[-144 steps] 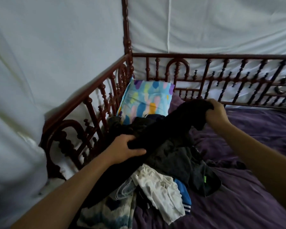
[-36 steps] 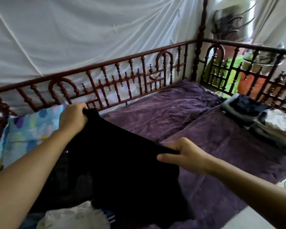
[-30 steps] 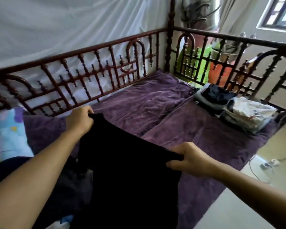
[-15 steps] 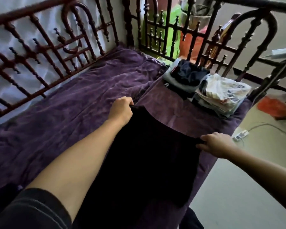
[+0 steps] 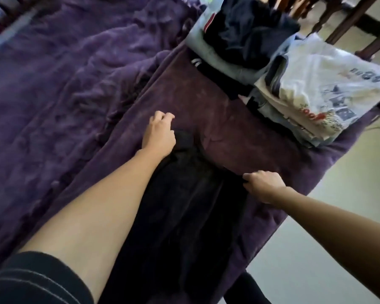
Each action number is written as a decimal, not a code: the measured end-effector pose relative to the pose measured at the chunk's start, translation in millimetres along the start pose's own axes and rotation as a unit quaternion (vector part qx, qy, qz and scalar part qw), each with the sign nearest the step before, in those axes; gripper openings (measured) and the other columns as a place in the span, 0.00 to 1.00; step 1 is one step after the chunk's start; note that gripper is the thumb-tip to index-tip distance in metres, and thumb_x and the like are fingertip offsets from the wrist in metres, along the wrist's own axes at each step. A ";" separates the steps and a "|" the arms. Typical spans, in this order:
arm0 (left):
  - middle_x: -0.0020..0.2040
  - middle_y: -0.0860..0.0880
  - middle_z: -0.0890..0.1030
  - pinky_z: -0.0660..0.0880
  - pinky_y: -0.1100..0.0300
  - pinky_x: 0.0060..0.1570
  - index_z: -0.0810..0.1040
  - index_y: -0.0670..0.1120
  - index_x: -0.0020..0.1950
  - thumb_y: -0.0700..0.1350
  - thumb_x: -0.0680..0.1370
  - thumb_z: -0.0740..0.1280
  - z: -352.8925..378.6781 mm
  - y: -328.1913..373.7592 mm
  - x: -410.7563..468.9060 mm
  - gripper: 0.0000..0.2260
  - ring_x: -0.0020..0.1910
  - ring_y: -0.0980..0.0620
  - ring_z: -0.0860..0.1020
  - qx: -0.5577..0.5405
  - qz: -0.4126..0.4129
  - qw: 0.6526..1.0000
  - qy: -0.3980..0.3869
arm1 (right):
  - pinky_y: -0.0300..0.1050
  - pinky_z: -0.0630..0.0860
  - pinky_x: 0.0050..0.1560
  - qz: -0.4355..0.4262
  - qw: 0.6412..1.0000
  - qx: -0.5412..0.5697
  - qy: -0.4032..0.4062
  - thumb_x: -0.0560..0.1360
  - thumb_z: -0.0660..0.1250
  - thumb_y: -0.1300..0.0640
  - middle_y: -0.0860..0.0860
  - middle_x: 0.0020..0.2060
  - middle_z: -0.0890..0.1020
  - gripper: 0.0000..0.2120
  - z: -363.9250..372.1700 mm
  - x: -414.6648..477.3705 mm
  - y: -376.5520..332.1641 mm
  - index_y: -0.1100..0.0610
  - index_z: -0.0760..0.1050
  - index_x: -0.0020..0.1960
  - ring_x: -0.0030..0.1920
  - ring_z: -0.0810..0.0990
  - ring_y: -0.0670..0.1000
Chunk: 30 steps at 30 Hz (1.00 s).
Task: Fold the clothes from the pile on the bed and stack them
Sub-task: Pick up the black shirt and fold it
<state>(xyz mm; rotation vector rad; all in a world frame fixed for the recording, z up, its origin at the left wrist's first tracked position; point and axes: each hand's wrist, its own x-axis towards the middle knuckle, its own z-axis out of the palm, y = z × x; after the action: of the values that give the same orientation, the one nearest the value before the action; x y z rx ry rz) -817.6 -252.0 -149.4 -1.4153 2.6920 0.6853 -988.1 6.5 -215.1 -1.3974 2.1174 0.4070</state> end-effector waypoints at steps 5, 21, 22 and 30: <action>0.62 0.46 0.70 0.70 0.50 0.57 0.73 0.46 0.63 0.39 0.78 0.63 5.8 -65.0 -64.1 0.13 0.60 0.45 0.69 0.000 -0.107 0.993 -0.051 | 0.47 0.67 0.40 0.042 0.998 0.033 0.044 0.75 0.59 0.48 0.51 0.52 0.81 0.11 -17.2 20.8 -10.0 0.48 0.72 0.56 0.50 0.80 0.59; 0.63 0.40 0.71 0.70 0.45 0.57 0.72 0.46 0.67 0.43 0.78 0.64 28.9 -312.0 -272.9 0.17 0.61 0.38 0.70 0.034 -0.443 0.895 -0.033 | 0.57 0.72 0.58 -0.236 0.965 -0.023 0.112 0.74 0.68 0.51 0.56 0.70 0.67 0.26 -68.5 160.2 -274.1 0.53 0.67 0.70 0.69 0.64 0.59; 0.63 0.40 0.71 0.70 0.45 0.57 0.70 0.47 0.68 0.44 0.78 0.65 33.0 -325.0 -275.4 0.19 0.61 0.37 0.70 0.042 -0.449 0.892 -0.036 | 0.58 0.71 0.60 -0.220 0.971 -0.042 0.081 0.73 0.69 0.50 0.56 0.72 0.64 0.30 -66.1 170.0 -282.6 0.51 0.63 0.72 0.70 0.63 0.60; 0.45 0.40 0.82 0.71 0.51 0.41 0.80 0.45 0.45 0.38 0.76 0.65 24.0 -358.6 -285.7 0.05 0.45 0.38 0.77 -0.012 -0.451 0.890 0.065 | 0.54 0.73 0.45 -0.186 0.961 -0.017 0.203 0.75 0.65 0.47 0.60 0.52 0.80 0.13 -74.8 166.8 -276.3 0.52 0.80 0.56 0.49 0.78 0.66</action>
<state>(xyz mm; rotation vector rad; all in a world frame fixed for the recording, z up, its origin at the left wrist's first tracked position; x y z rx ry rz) -371.0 -196.4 -240.4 -2.4635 1.7139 0.5222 -807.4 -269.8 -241.5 -1.9883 2.0838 0.0023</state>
